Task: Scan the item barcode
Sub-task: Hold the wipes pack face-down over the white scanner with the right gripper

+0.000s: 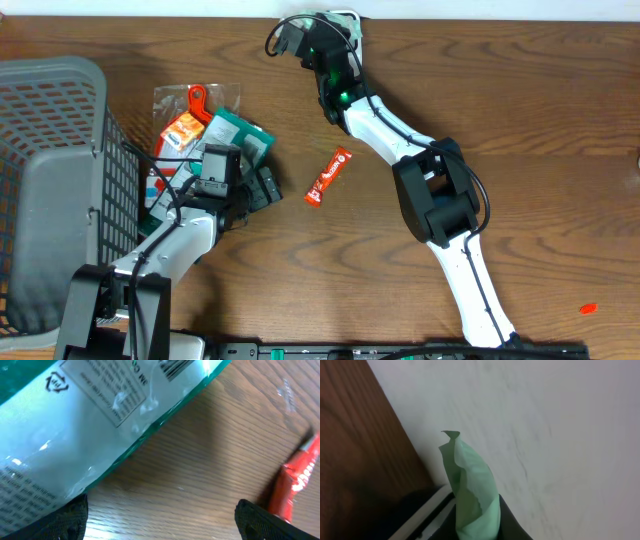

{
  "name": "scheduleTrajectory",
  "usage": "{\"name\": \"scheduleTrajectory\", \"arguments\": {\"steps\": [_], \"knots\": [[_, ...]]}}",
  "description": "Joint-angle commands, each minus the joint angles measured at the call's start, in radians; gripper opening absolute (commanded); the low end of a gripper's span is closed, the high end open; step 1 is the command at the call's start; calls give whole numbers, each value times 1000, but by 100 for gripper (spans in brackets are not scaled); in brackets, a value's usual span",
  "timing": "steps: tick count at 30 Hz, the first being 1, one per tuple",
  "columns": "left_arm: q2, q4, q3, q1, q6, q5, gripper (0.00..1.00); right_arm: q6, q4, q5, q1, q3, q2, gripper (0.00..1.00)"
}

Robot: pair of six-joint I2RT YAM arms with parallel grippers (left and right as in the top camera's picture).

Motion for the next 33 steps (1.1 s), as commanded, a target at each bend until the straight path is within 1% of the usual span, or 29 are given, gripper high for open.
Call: {"name": "scheduleTrajectory", "arguments": {"steps": [1,5,16,22,26,33], "knots": [[8,-11,-21,5,21,-91,95,-57,11,-34,-18,11,38,1],[8,-11,-21,5,21,-96,95,-114,51,-41,-30,11,55,1],[8,-11,-21,5,21,-99,95,-112,126,-82,-28,11,92,1],[23,-6,-21,5,21,-99,95,-111,130,-75,-21,11,92,1],[35,-7,-23,5,21,-98,95,-100,95,-73,-11,11,92,1],[36,-8,-23,5,21,-98,95,-44,90,-72,3,11,92,1]]}}
